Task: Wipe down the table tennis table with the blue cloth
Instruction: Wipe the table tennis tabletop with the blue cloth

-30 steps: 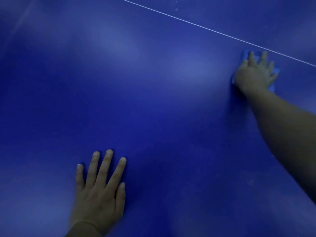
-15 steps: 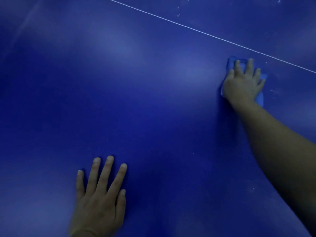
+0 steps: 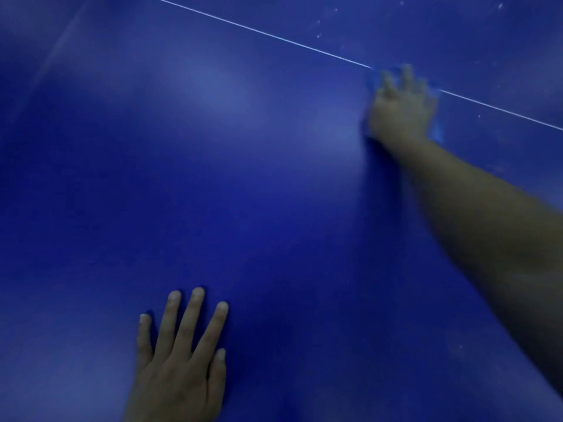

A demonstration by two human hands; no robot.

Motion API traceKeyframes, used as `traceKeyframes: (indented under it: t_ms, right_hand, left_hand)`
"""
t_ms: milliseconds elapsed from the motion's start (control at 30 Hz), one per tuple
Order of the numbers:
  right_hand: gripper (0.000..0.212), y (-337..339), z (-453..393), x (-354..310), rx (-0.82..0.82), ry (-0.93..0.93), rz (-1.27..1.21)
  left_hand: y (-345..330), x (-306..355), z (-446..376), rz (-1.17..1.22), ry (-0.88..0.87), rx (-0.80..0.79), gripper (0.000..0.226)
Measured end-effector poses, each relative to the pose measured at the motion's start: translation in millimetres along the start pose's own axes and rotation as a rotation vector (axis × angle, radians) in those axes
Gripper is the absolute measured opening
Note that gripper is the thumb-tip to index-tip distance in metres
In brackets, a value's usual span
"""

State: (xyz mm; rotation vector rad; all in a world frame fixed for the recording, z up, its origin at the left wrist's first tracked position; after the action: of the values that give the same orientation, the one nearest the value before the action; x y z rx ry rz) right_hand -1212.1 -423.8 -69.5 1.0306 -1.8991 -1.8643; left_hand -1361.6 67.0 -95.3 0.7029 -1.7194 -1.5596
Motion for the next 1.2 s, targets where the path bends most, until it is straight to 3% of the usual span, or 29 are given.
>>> traceKeyframes:
  t_ms: [100, 167, 200, 267, 400, 467, 567, 633, 700, 767, 833, 933, 1000, 1067, 1133, 1200]
  right_hand:
    - [0.056, 40.9, 1.3, 131.7, 0.014, -0.307, 0.237]
    - [0.054, 48.5, 12.5, 153.0, 0.002, -0.451, 0.238]
    - [0.054, 45.5, 14.8, 139.4, 0.002, -0.424, 0.241]
    - [0.053, 29.6, 17.3, 81.8, -0.005, -0.205, 0.243]
    - [0.05, -23.4, 68.5, -76.9, -0.103, 0.443, 0.193]
    - [0.05, -27.1, 70.3, -76.6, -0.12, 0.484, 0.177]
    - [0.051, 4.7, 26.1, 28.1, 0.028, 0.152, 0.272]
    - [0.053, 25.7, 11.2, 109.5, 0.016, -0.166, 0.231]
    - [0.055, 33.3, 16.6, 133.0, -0.021, -0.267, 0.222]
    - [0.054, 28.4, 37.0, 94.3, -0.039, -0.071, 0.214]
    - [0.054, 17.9, 84.2, 29.1, -0.072, 0.326, 0.214]
    - [0.052, 8.1, 222.9, -31.7, -0.198, 0.907, 0.133]
    - [0.051, 14.1, 336.1, -24.4, -0.345, 1.26, 0.069]
    - [0.052, 26.1, 395.2, 8.6, -0.474, 1.525, 0.047]
    - [0.051, 29.5, 361.5, 22.8, -0.44, 1.529, 0.074]
    - [0.049, 23.4, 267.2, 19.0, -0.27, 1.214, 0.137]
  left_hand:
    - [-2.0, -0.6, 0.8, 0.005, 0.005, -0.005, 0.057]
    - [-2.5, 0.8, 1.2, 0.004, -0.003, -0.009, 0.057]
    - [-2.5, 0.7, 0.9, 0.003, -0.007, -0.012, 0.057]
    - [-2.8, 0.8, 0.6, -0.007, -0.014, -0.016, 0.058]
    - [-3.2, 2.6, 0.7, -0.01, -0.006, -0.024, 0.058]
    - [-3.4, 2.1, 0.9, -0.011, 0.0, -0.029, 0.058]
    - [-4.2, 1.4, 0.1, -0.001, 0.004, -0.048, 0.06]
    - [-4.8, 0.8, 0.1, 0.006, 0.014, -0.071, 0.06]
    - [-4.3, 1.4, 0.0, 0.004, 0.019, -0.094, 0.06]
    - [-4.5, 2.9, 0.7, -0.017, 0.013, -0.124, 0.059]
    - [-3.7, 4.0, 0.7, -0.025, 0.015, -0.147, 0.059]
    - [-2.6, 4.7, 1.1, -0.018, 0.022, -0.15, 0.059]
    - [-1.9, 4.8, 0.8, -0.012, 0.03, -0.143, 0.058]
    - [-1.6, 5.3, 0.1, -0.003, 0.027, -0.128, 0.057]
    - [-0.4, 5.7, -0.9, 0.008, 0.028, -0.118, 0.058]
    - [0.1, 6.4, -0.2, 0.01, 0.025, -0.117, 0.059]
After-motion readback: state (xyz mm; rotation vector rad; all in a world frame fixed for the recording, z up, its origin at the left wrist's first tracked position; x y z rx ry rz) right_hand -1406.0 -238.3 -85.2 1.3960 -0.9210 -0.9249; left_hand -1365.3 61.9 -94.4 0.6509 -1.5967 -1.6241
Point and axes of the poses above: each hand's wrist, its own z-axis away from the middle knuckle, its own y-axis out of the back of the hand, x = y × z, the point moved 9 cm from there along -z, towards the middle knuckle, and after that the axes turned 7 degrees about x, right-handed, at the moved point
